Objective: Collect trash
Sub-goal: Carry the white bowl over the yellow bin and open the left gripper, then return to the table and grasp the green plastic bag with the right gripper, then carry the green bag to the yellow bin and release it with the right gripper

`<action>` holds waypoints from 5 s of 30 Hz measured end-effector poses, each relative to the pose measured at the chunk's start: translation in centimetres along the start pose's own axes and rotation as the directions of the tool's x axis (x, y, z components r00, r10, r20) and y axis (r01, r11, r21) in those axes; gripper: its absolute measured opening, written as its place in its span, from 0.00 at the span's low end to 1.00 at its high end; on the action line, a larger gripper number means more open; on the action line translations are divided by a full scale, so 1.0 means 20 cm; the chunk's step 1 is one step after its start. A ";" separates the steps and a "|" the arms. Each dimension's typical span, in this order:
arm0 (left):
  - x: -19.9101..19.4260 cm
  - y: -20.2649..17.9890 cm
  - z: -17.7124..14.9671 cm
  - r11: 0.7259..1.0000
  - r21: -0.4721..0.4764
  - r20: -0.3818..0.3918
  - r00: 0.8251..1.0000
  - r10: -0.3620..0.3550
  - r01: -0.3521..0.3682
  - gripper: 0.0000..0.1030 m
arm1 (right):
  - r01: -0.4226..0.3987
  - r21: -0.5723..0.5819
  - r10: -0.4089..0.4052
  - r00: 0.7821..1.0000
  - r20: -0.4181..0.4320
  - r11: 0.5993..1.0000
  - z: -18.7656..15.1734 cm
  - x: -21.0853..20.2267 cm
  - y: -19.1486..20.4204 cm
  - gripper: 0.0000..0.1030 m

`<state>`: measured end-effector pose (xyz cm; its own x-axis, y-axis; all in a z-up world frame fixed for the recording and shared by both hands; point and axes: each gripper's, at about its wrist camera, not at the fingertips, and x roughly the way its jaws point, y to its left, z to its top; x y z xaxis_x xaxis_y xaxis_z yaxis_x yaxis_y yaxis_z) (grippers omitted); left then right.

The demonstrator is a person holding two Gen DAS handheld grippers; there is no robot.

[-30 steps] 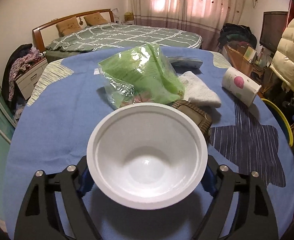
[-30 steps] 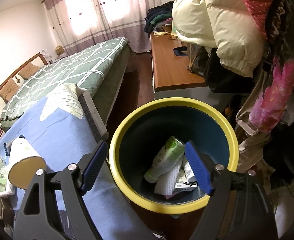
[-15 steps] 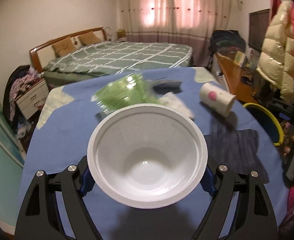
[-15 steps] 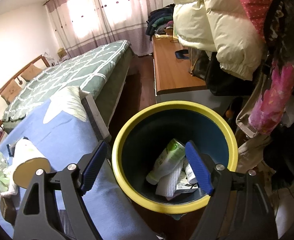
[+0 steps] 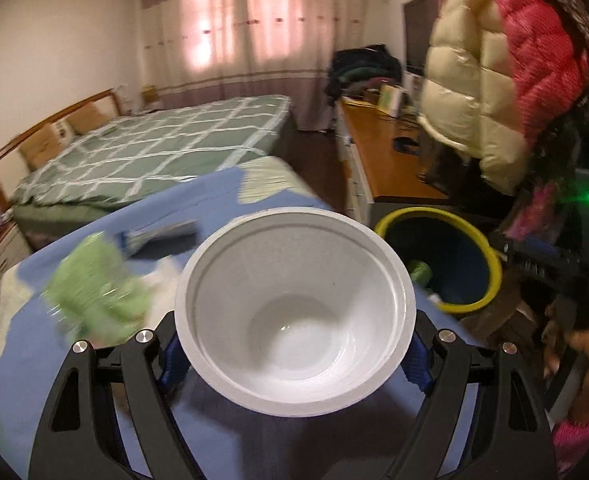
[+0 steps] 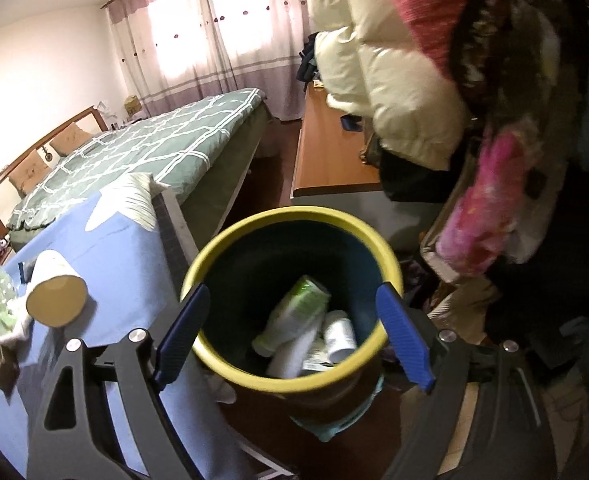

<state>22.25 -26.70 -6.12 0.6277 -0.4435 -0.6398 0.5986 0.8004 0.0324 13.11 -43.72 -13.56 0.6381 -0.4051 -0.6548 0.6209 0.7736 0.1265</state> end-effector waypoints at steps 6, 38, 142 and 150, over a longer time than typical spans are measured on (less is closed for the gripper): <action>0.24 -0.30 0.16 0.993 0.049 -0.050 0.993 -0.105 0.107 0.79 | 0.030 -0.014 -0.030 1.000 -0.004 0.999 -0.07 -0.05 -0.14 0.79; 0.45 -0.59 0.30 0.982 0.038 -0.078 0.980 -0.181 0.185 0.95 | -0.007 0.080 0.011 0.999 -0.053 0.997 -0.14 -0.01 -0.34 0.79; -0.50 1.29 -0.65 0.674 -0.511 -0.006 0.786 0.618 -0.534 0.95 | -0.324 -0.137 0.320 0.946 -0.053 0.936 0.13 -0.05 0.94 0.09; -0.44 1.22 -0.62 0.751 -0.449 0.022 0.833 0.552 -0.485 0.95 | -0.043 0.075 0.043 0.999 0.002 0.996 0.09 0.11 0.46 0.09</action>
<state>25.12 1.83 -9.20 0.8646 0.0633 -0.4984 -0.0786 0.9969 -0.0097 21.01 -38.42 -12.41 0.6647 -0.3726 -0.6476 0.6254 0.7517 0.2095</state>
